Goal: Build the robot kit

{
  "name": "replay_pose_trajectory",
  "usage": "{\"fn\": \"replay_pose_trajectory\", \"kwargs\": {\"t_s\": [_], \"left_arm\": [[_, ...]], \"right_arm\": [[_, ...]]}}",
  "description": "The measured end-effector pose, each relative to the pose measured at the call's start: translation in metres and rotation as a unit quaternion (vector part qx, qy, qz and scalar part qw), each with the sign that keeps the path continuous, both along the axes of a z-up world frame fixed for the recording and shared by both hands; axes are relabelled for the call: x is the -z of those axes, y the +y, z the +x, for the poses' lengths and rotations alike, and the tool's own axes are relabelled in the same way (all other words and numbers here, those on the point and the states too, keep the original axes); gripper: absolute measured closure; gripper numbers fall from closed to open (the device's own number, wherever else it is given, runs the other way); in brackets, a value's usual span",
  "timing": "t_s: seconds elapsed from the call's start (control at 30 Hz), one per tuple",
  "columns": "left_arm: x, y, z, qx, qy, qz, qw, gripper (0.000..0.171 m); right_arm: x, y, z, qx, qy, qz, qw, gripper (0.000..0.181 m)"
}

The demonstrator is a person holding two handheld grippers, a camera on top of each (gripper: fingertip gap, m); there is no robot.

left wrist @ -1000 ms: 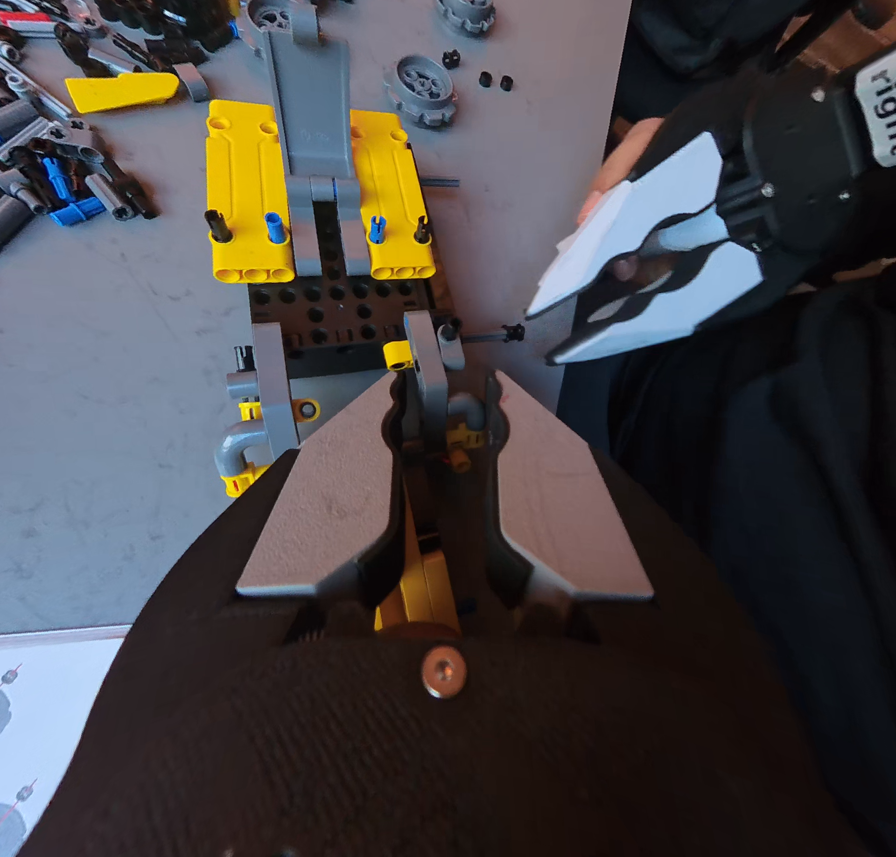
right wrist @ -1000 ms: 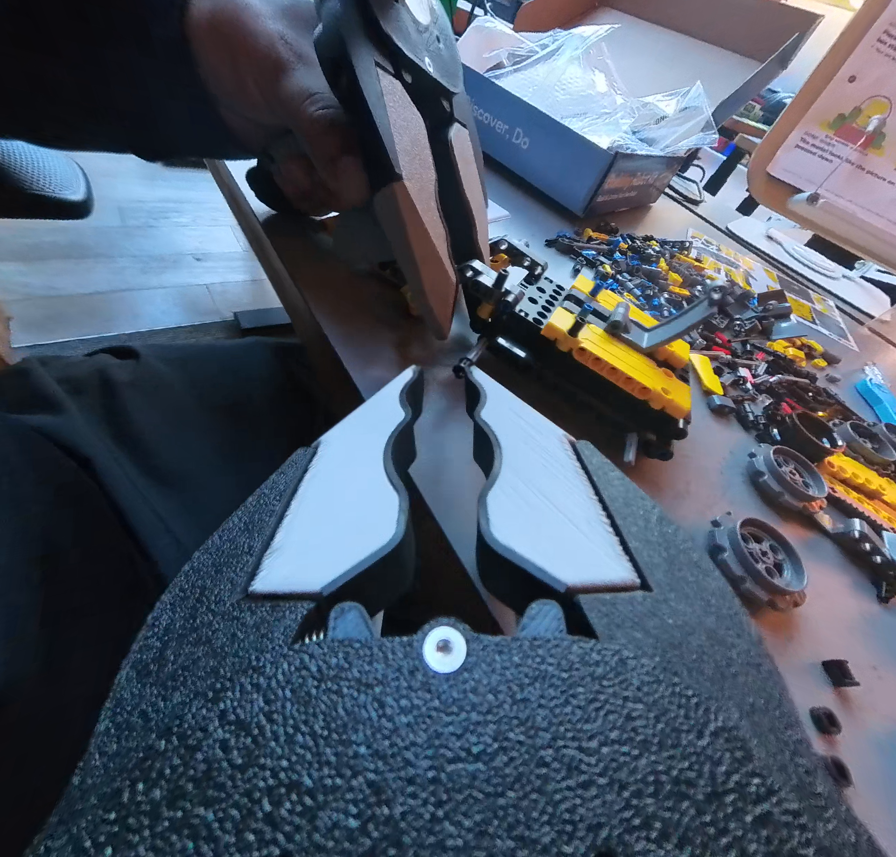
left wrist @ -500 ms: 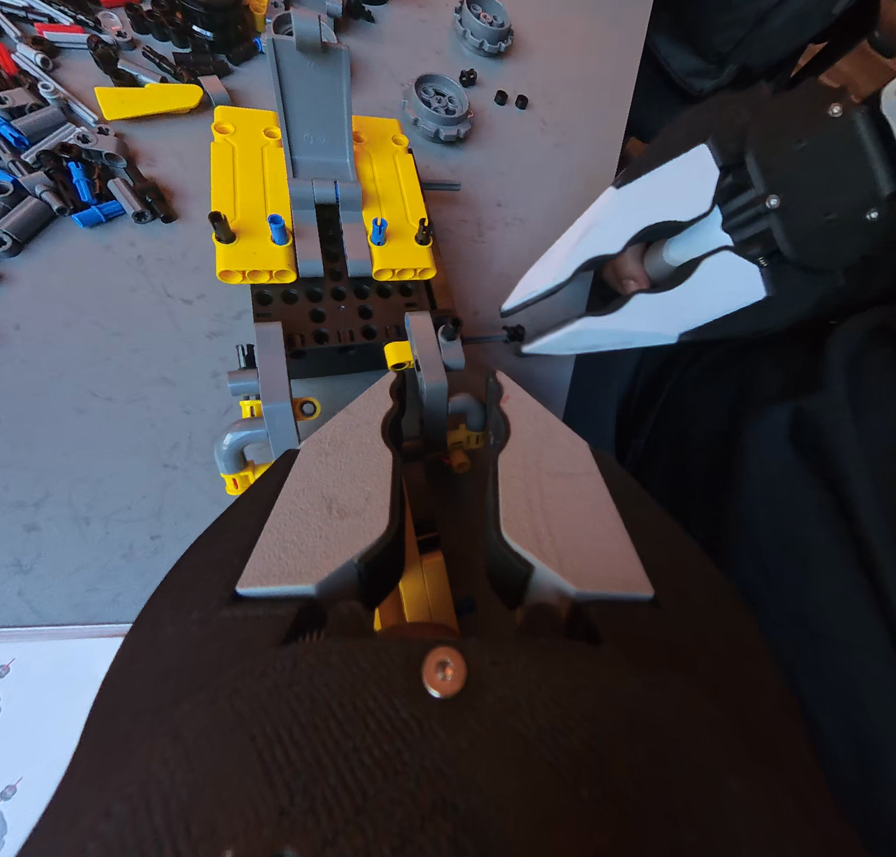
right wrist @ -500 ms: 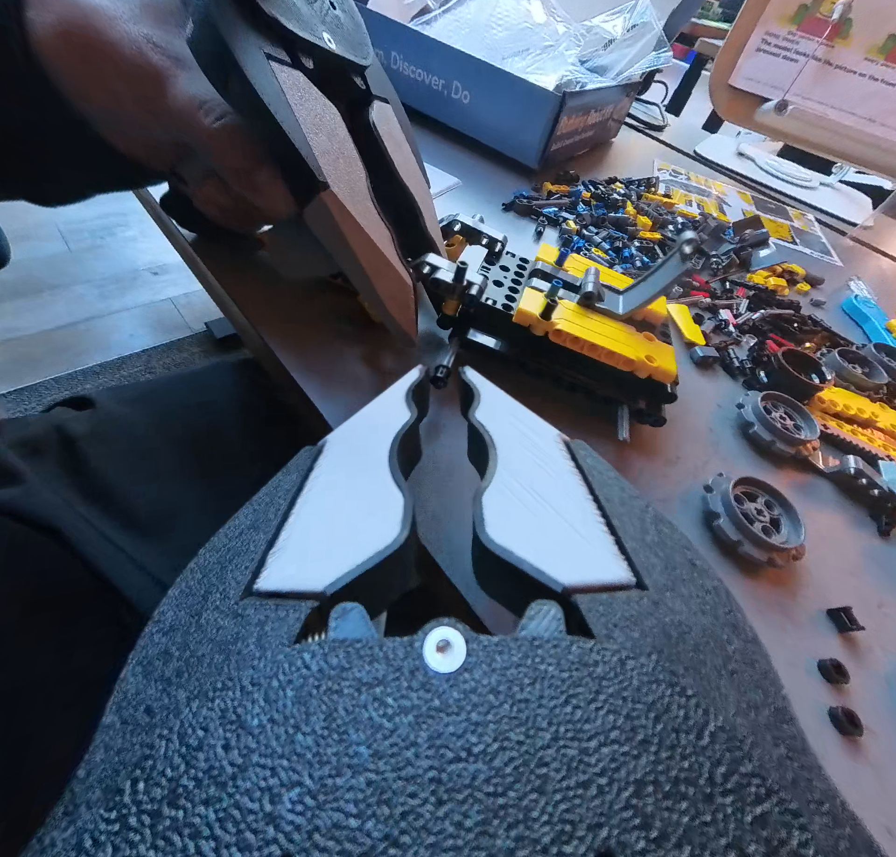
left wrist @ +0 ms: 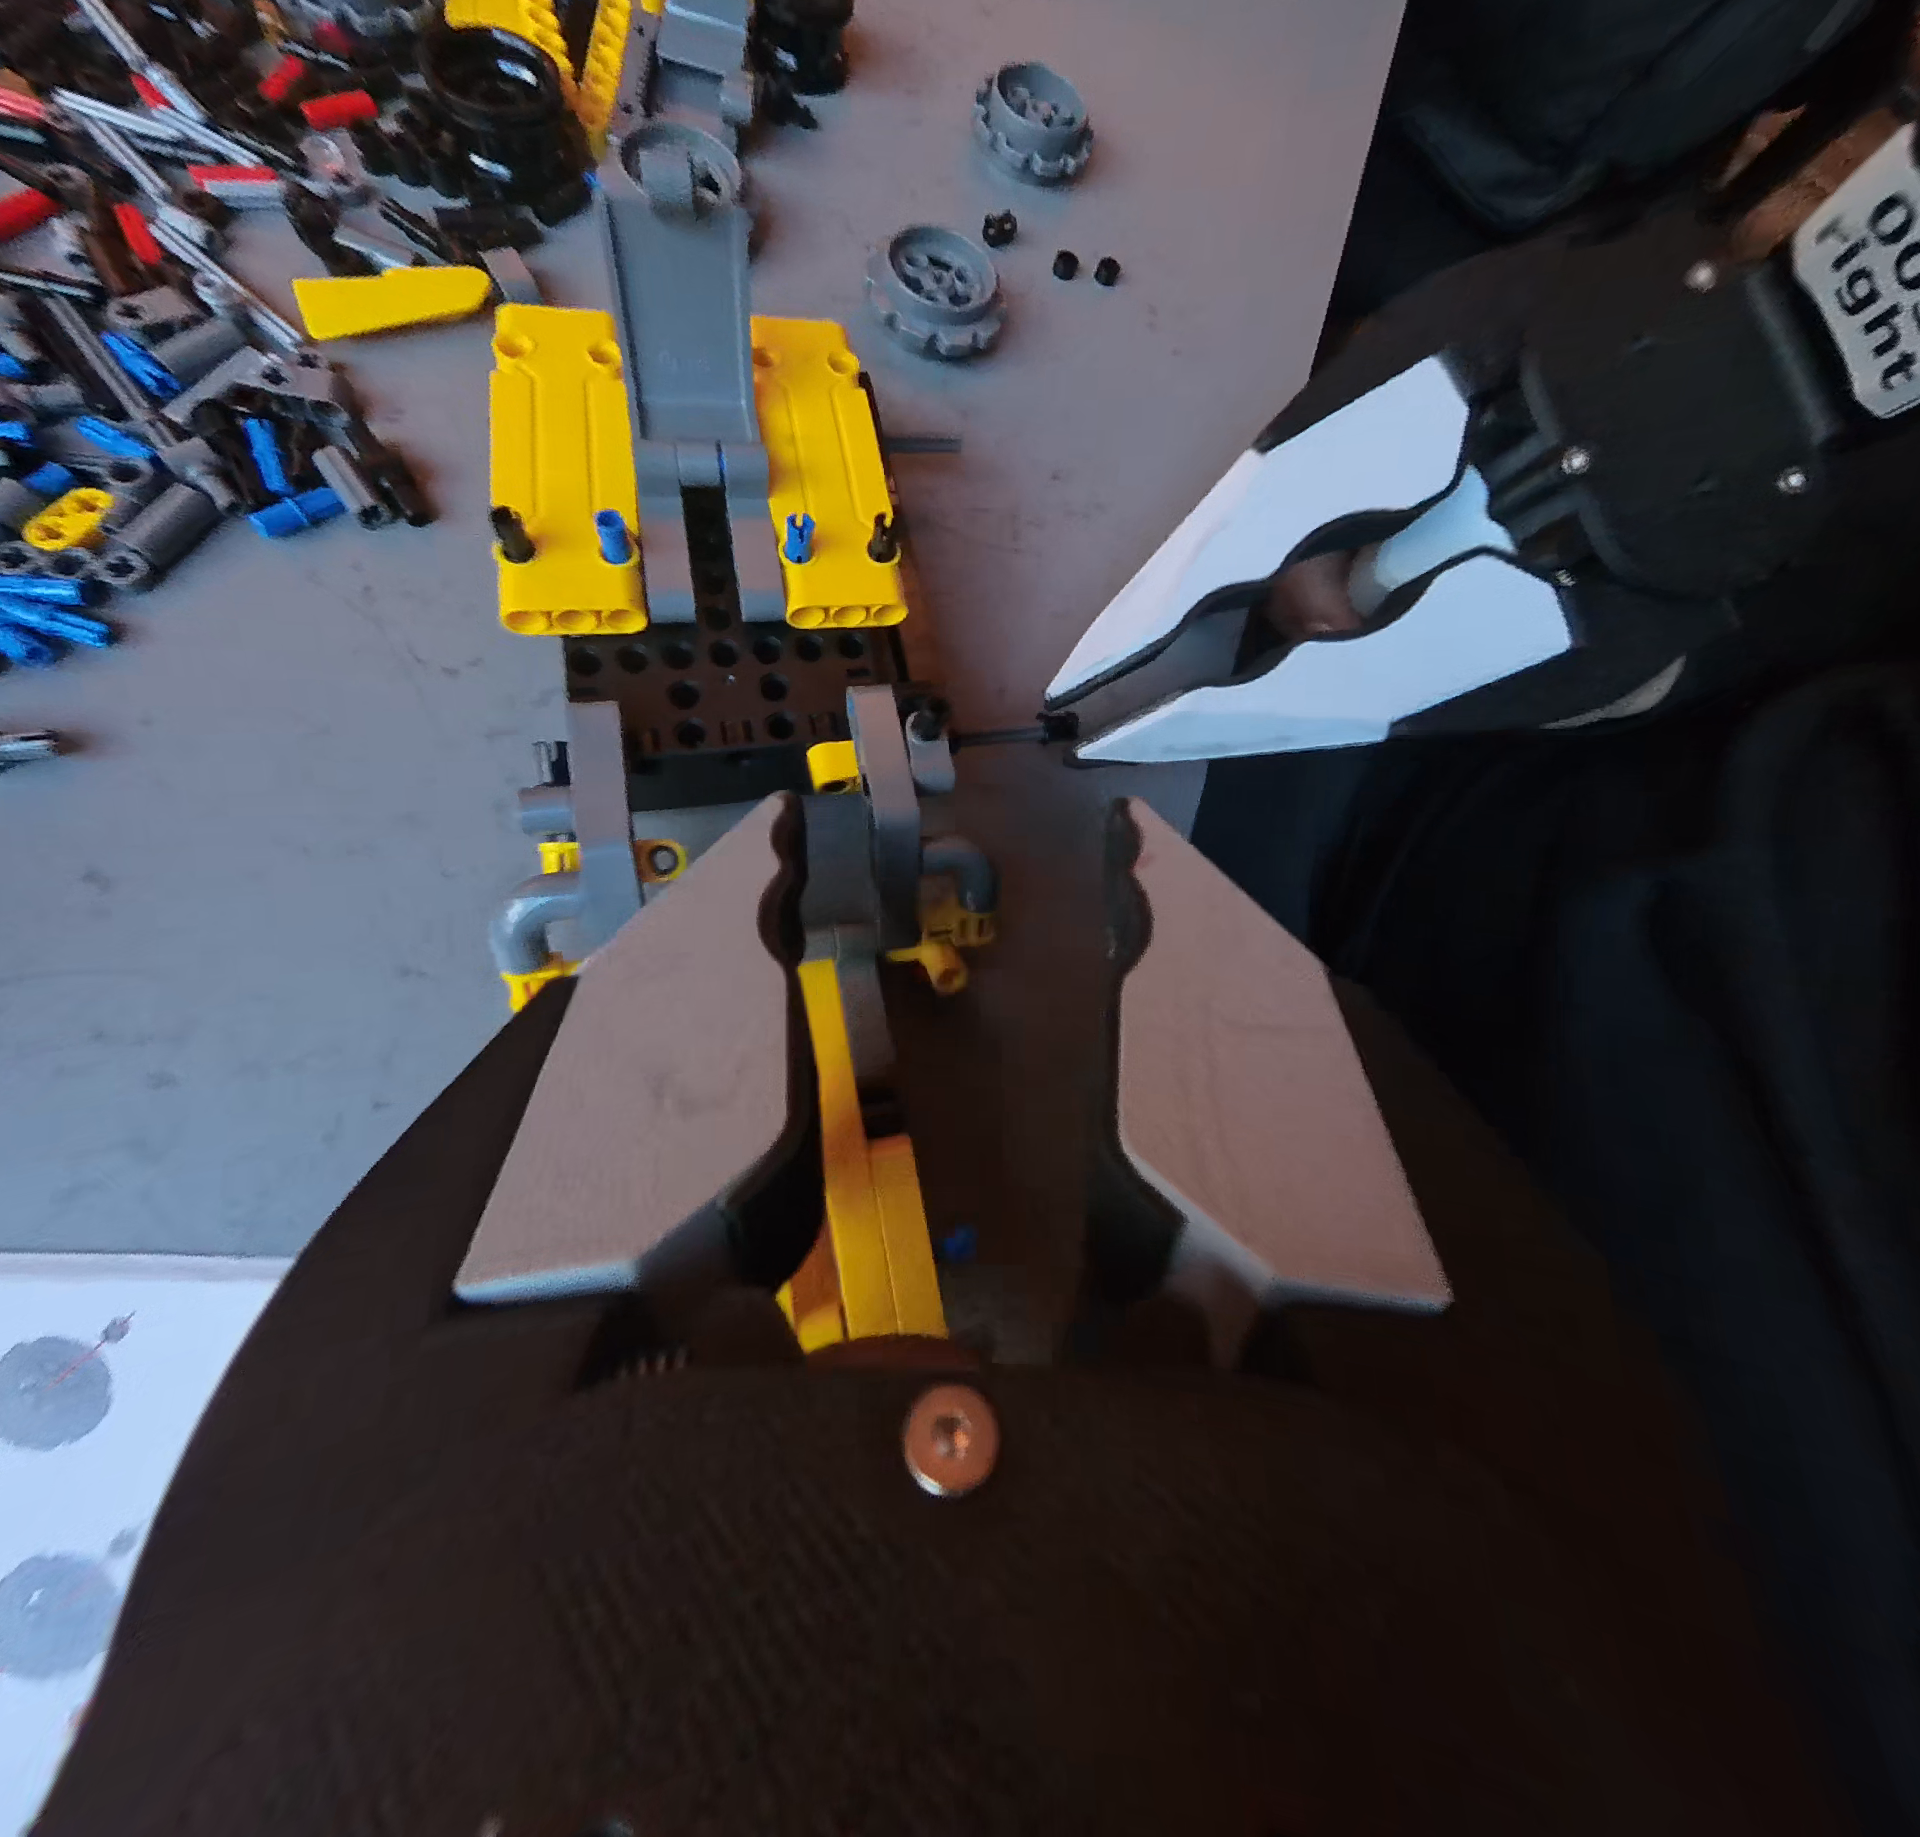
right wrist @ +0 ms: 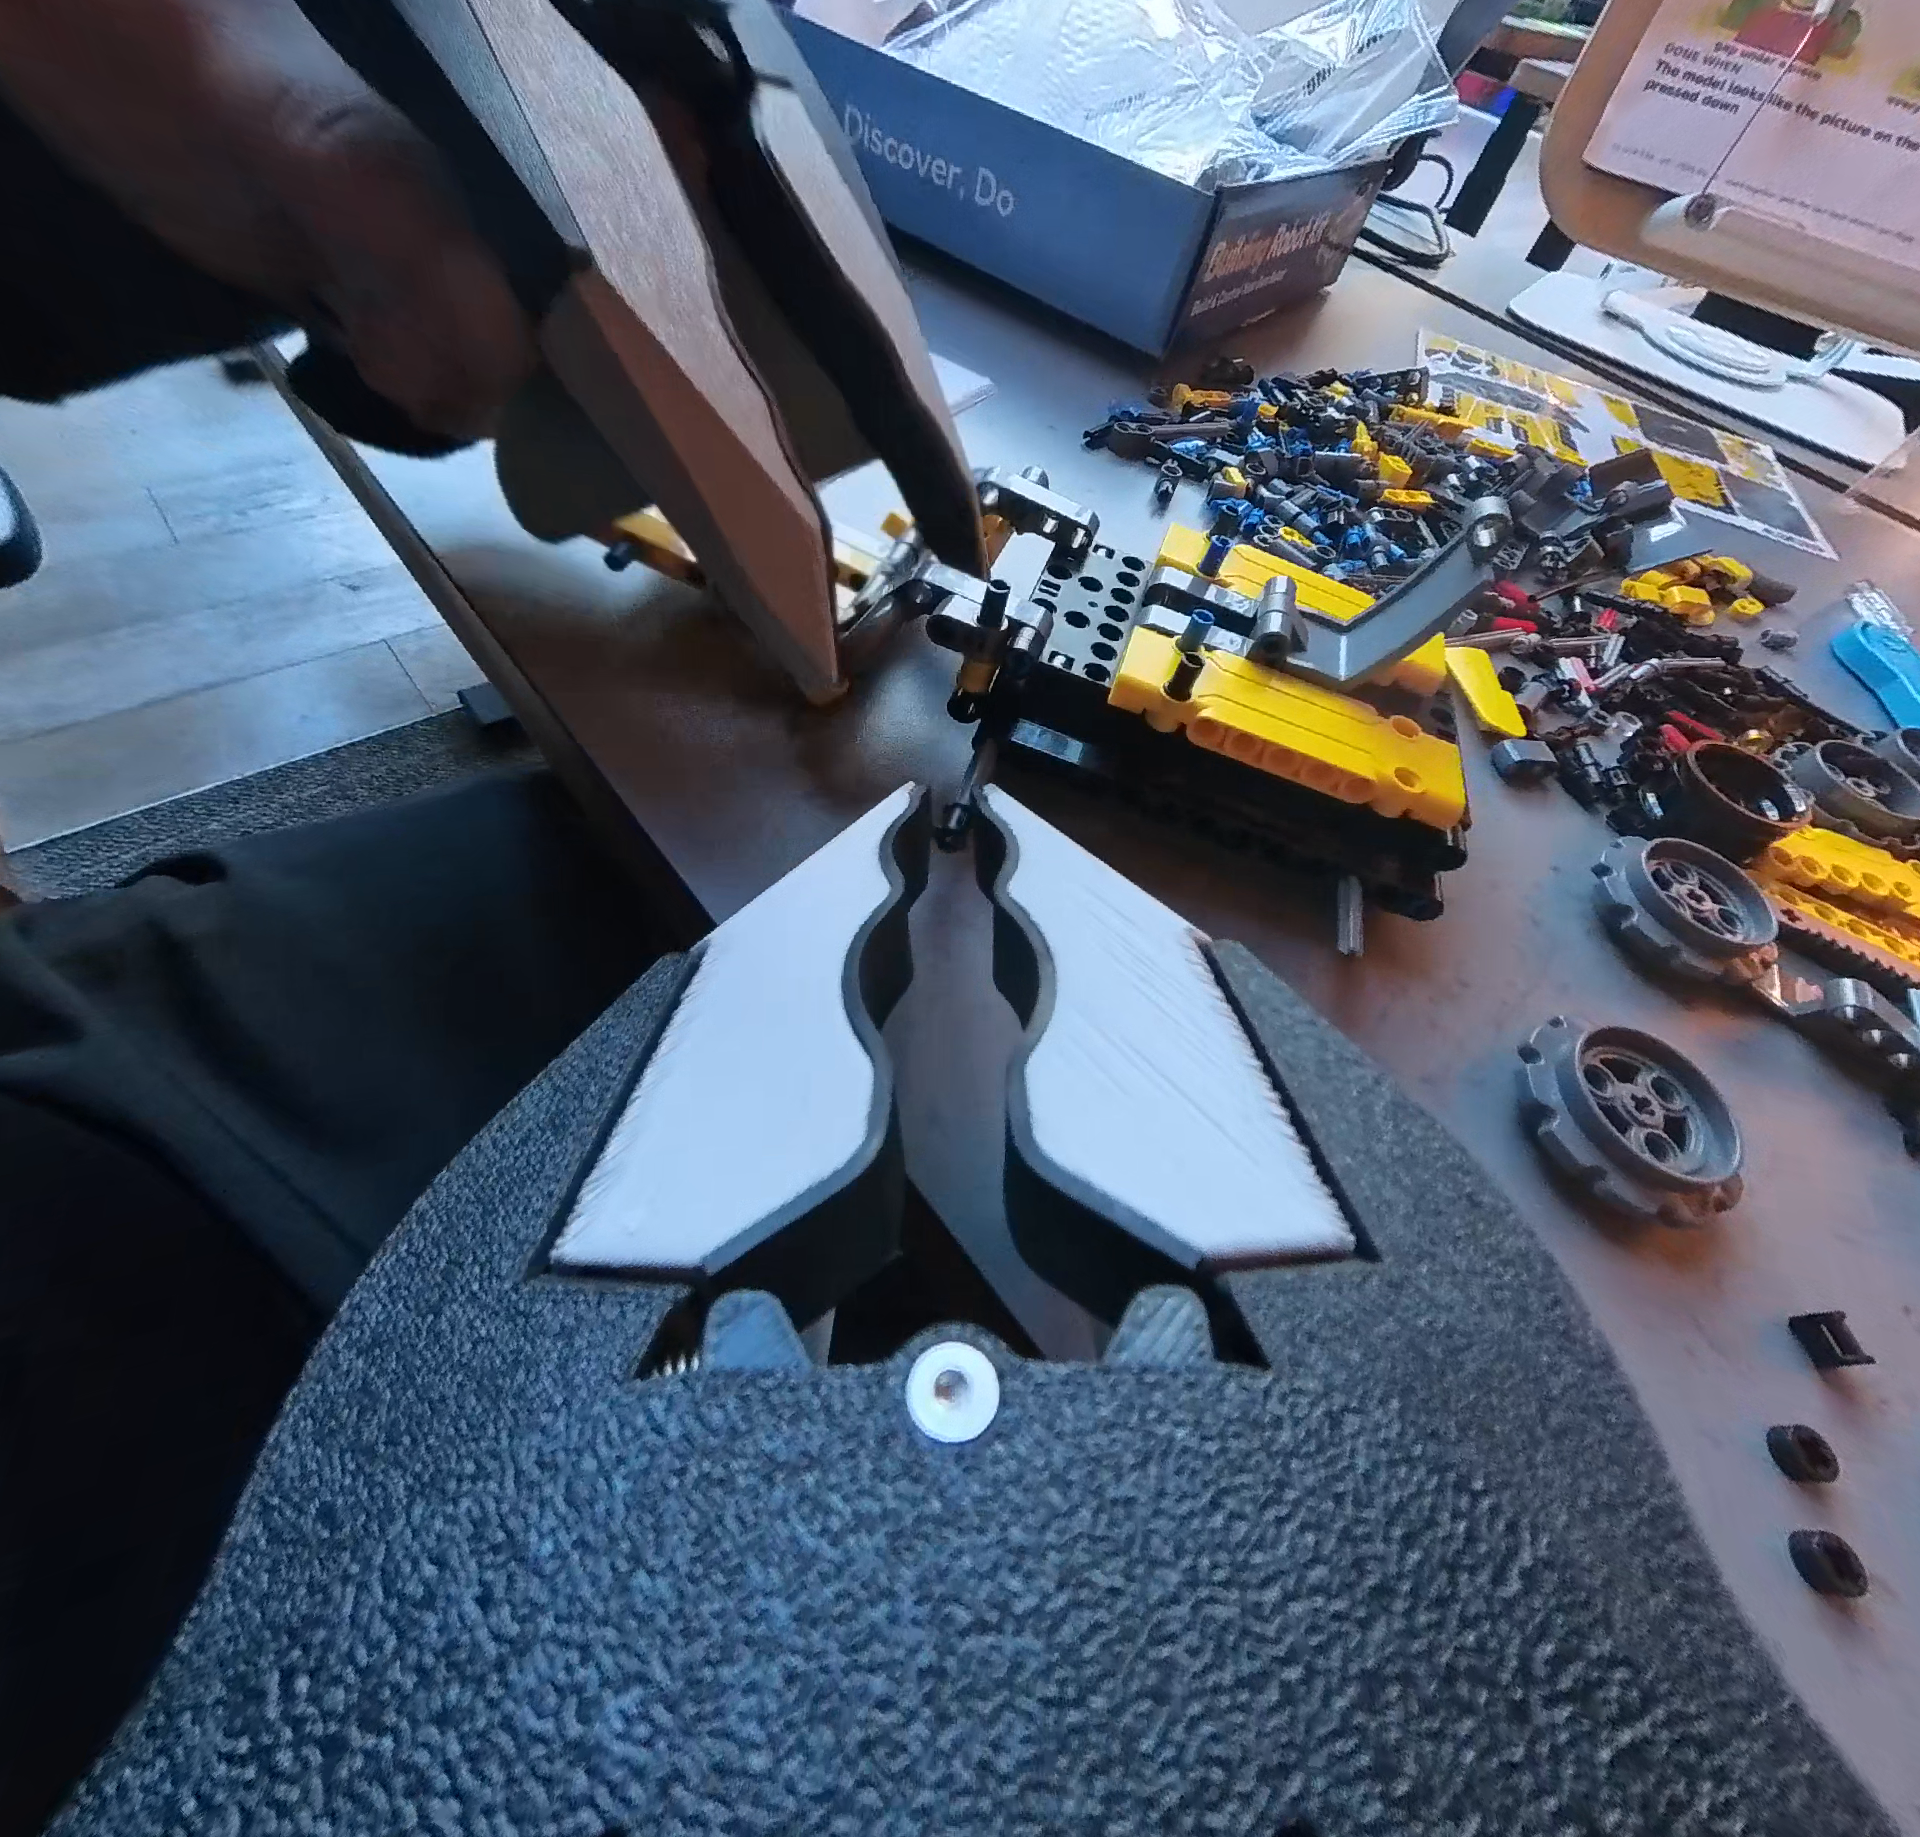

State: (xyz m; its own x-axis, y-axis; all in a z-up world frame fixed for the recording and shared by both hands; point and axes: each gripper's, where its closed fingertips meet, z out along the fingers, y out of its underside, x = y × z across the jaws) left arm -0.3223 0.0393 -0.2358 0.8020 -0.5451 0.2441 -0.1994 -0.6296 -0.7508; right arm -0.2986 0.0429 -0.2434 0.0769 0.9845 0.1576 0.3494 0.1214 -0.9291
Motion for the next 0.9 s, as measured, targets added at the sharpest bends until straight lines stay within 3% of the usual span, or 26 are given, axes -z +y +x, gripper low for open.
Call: {"fn": "replay_pose_trajectory", "kwargs": {"t_s": [0.1, 0.2, 0.3, 0.43, 0.6, 0.9], "left_arm": [[-0.014, 0.001, -0.009, -0.030, 0.008, 0.018, 0.999, 0.112], [-0.025, 0.015, -0.026, -0.072, 0.033, 0.038, 0.996, 0.087], [-0.019, 0.030, -0.032, -0.072, 0.048, 0.008, 0.996, 0.065], [0.001, 0.035, -0.020, -0.017, 0.055, -0.040, 0.998, 0.070], [0.012, 0.036, -0.019, 0.004, 0.070, -0.058, 0.996, 0.094], [0.021, 0.036, -0.018, -0.009, 0.075, -0.066, 0.995, 0.086]], "right_arm": [[0.000, 0.000, 0.000, -0.001, -0.001, 0.000, 1.000, 0.174], [0.000, 0.000, 0.000, 0.000, -0.001, -0.002, 1.000, 0.174], [0.001, 0.000, 0.000, 0.000, -0.005, -0.004, 1.000, 0.173], [0.000, 0.000, 0.002, 0.000, -0.006, -0.015, 1.000, 0.169], [0.000, 0.002, 0.004, 0.002, -0.004, -0.018, 1.000, 0.171], [0.001, -0.001, 0.006, 0.001, -0.009, -0.021, 1.000, 0.166]]}}
